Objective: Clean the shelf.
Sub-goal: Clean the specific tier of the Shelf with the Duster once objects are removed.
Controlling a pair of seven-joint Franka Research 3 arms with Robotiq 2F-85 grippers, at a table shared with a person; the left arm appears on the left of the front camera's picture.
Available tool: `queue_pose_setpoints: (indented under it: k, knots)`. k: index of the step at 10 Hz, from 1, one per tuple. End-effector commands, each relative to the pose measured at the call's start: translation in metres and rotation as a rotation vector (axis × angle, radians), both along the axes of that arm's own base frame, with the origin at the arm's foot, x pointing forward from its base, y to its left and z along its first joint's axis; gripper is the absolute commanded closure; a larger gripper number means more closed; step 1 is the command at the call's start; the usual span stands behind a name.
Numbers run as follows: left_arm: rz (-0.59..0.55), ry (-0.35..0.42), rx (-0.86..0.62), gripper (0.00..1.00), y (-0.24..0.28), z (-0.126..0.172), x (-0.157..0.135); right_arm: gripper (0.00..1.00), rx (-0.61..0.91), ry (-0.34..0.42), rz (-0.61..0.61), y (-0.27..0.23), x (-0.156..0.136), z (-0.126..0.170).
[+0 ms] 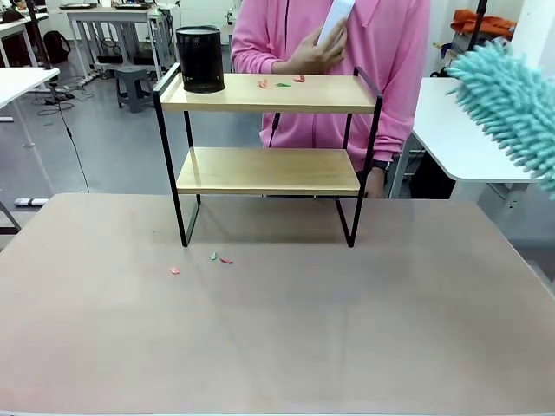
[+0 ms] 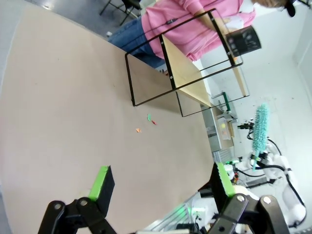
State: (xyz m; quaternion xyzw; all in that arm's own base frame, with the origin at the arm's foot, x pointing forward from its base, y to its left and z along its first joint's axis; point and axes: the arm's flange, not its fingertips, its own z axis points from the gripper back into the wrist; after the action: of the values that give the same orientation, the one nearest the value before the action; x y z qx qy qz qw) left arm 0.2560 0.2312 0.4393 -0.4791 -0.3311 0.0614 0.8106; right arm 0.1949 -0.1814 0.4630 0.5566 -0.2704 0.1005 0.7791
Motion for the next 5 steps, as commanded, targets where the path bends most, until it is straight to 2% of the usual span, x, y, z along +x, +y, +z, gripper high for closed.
queue_pose_setpoints:
  k: [1,2,3,4,5]
  knots:
    - [0.000,-0.031,-0.004,0.00,-0.001,0.000,0.001,0.88,-0.002,0.221,-0.135,0.057,0.027,-0.042]
    - [0.000,-0.031,-0.004,0.00,-0.001,0.000,0.001,0.88,-0.089,0.359,-0.171,0.066,0.044,-0.044]
    - [0.000,-0.031,-0.004,0.00,-0.001,0.000,0.001,0.88,-0.129,0.419,-0.136,0.080,0.065,-0.042]
    - [0.000,-0.031,-0.004,0.00,-0.001,0.000,0.001,0.88,-0.072,0.224,-0.141,-0.011,0.037,-0.032]
    - [0.000,-0.031,-0.004,0.00,-0.001,0.000,0.001,0.88,-0.072,0.224,-0.141,-0.011,0.037,-0.032]
